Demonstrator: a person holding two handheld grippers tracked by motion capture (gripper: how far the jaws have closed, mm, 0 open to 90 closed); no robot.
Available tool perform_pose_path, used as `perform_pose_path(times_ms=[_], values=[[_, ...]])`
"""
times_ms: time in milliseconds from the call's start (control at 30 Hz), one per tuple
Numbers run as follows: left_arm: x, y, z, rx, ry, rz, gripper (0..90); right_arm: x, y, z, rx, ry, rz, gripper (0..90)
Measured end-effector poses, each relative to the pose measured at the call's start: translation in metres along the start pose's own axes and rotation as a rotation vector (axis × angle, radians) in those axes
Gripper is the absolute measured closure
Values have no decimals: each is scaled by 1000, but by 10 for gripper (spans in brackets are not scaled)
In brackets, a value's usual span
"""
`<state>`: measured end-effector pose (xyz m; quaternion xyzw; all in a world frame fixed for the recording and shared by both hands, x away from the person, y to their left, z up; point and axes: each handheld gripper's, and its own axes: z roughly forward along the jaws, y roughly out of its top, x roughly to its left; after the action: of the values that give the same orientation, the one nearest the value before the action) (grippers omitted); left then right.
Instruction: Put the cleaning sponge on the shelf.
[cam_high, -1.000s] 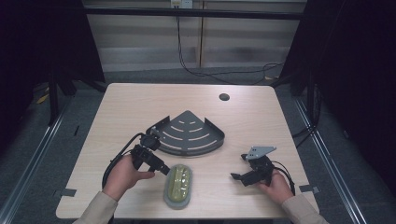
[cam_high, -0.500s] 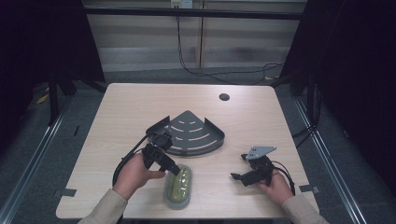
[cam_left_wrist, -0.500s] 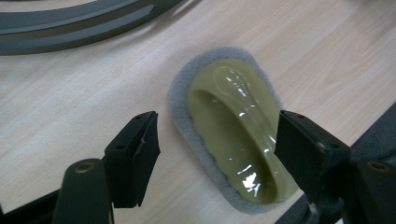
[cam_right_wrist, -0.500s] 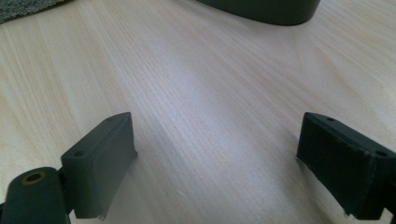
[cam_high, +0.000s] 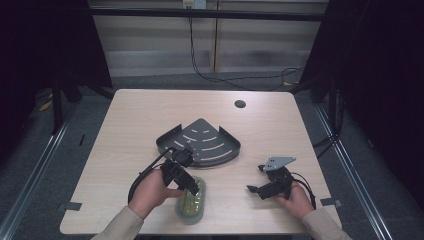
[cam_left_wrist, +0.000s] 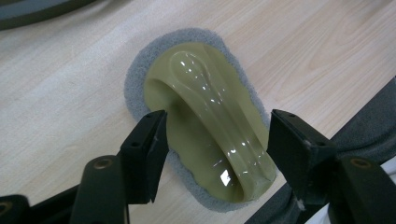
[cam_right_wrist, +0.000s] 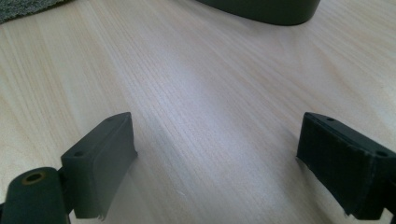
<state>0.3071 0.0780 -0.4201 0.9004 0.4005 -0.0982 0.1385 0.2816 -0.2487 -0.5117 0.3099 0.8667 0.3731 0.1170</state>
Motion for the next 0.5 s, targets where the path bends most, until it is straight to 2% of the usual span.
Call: perform_pose_path(times_ms=[100,233,300,367,400,433,500], values=[[0,0,3,10,-7,-9,415,0,0,0,0,0,-1,107],[0,0,7,25,-29,-15,534,0,0,0,-1,-1,1,107],[-1,0,8,35,-37,1,567,0,0,0,0,0,1,107],[-1,0,8,39,-44,1,602,0,0,0,-1,0,1,107],[0,0,5,38,-41,17,707,0,0,0,0,0,-1,107],[0,0,5,38,-41,17,725,0,0,0,0,0,-1,107],[0,-1,2,47,-8,25,728,0,0,0,0,0,0,107]])
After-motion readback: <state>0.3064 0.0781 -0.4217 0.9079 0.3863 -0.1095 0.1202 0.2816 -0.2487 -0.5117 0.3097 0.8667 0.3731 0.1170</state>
